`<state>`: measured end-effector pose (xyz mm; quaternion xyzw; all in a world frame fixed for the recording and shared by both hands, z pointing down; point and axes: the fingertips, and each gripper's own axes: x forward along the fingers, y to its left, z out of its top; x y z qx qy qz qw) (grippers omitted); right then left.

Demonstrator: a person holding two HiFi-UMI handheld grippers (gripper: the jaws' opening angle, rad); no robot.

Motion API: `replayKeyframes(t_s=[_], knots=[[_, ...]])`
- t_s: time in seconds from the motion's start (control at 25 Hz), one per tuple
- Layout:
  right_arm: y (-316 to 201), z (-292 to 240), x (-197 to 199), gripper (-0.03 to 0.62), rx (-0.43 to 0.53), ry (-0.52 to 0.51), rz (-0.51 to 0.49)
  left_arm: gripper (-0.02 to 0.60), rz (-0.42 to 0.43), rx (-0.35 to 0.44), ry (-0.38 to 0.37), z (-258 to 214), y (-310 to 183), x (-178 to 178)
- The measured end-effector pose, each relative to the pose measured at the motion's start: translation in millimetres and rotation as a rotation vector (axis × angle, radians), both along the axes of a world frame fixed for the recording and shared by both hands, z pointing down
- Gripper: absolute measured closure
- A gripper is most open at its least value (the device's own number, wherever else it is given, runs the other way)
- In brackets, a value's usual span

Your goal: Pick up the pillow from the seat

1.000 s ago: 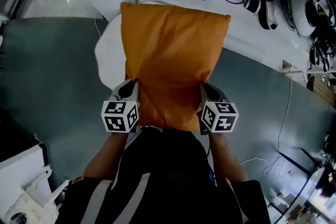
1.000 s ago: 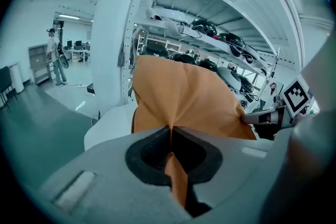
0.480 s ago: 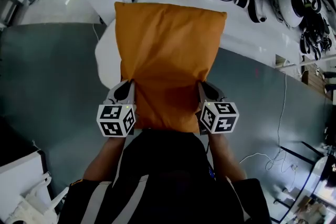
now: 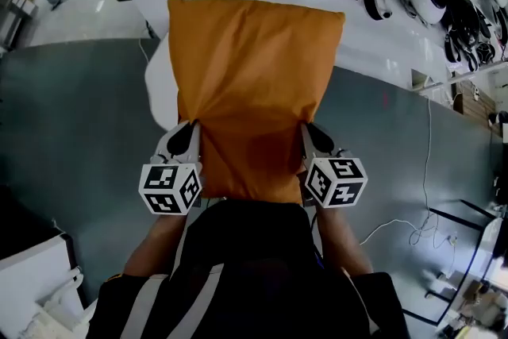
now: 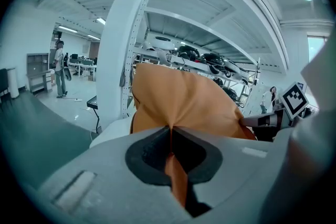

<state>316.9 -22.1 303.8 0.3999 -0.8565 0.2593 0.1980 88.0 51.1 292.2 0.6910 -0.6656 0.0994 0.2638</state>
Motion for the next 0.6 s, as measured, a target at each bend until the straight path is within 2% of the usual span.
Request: replayKeyframes(t_s=[0.2, 0.6], knots=[[15.9, -15.8, 6.6, 0.586, 0.018, -0.022, -0.009, 0.576, -0.016, 0.018, -0.013, -11.0, 15.4, 5.8], [12.2, -48.1, 22.6, 0.586, 0.088, -0.021, -0.062, 0.577, -0.060, 0.045, -0.044, -29.2, 17.6, 23.9]])
